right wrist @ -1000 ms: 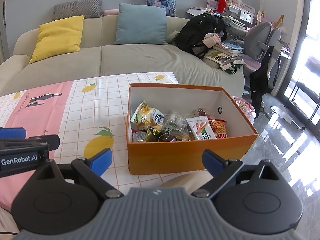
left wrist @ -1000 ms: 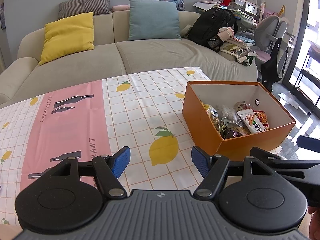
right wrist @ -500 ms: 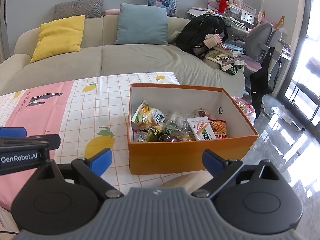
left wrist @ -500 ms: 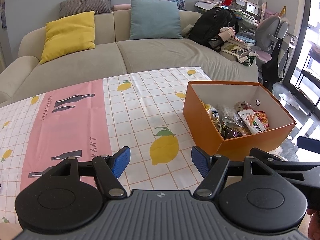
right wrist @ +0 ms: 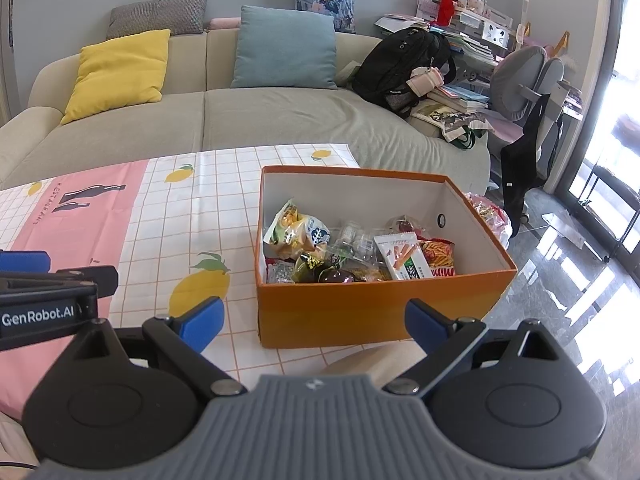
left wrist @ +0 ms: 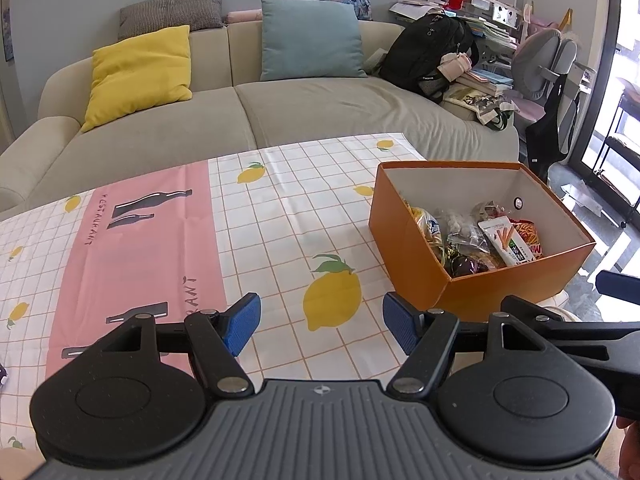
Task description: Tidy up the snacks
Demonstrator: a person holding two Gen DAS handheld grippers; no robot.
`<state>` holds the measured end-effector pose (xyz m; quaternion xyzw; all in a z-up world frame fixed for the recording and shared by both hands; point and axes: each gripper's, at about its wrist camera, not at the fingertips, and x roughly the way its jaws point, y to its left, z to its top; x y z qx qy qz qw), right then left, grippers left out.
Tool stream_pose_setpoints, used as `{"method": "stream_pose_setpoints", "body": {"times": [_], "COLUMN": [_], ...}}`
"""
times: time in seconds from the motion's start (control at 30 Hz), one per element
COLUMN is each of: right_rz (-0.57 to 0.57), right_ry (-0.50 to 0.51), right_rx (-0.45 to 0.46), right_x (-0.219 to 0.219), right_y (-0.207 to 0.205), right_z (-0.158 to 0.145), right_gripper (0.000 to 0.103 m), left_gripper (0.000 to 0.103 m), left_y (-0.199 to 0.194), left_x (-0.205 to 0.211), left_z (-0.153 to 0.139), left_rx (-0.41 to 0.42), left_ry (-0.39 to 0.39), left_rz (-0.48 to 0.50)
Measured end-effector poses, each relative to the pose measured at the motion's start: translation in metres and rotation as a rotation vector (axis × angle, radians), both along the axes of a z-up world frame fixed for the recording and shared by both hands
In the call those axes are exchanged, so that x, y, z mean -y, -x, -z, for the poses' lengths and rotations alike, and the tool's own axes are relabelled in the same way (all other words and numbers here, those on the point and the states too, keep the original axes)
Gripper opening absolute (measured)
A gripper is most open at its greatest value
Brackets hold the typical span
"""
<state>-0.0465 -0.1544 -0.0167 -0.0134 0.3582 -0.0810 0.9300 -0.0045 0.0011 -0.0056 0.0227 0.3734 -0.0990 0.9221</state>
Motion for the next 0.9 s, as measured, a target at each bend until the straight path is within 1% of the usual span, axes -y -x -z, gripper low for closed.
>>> {"method": "stream_pose_setpoints", "body": {"times": [0.3, 0.5, 0.9], "right_rz": [-0.007, -0.007, -0.010], "right_ry": [-0.002, -0.003, -0.004], "right_rx": [-0.006, -0.009, -0.015], "right_x": [0.0022, 0.0033, 0.0037], "right_y": [0.0005, 0.0010, 0.0003], "right_z": [0.0014, 0.0021, 0.0052], "right_gripper": [0.095, 0.095, 0.095], "left_gripper": [0.082, 0.082, 0.082], "left_y": [0.0001, 0.0013, 0.0015], "left_x": [-0.0006, 0.0002, 0.0005], "left_z": [0.0008, 0.0011, 0.0007], "left_rx": [-0.006, -0.005, 0.005], "left_ry": [0.007, -0.010, -0.012], "left_rz": [0.002, 0.007, 0.019]}}
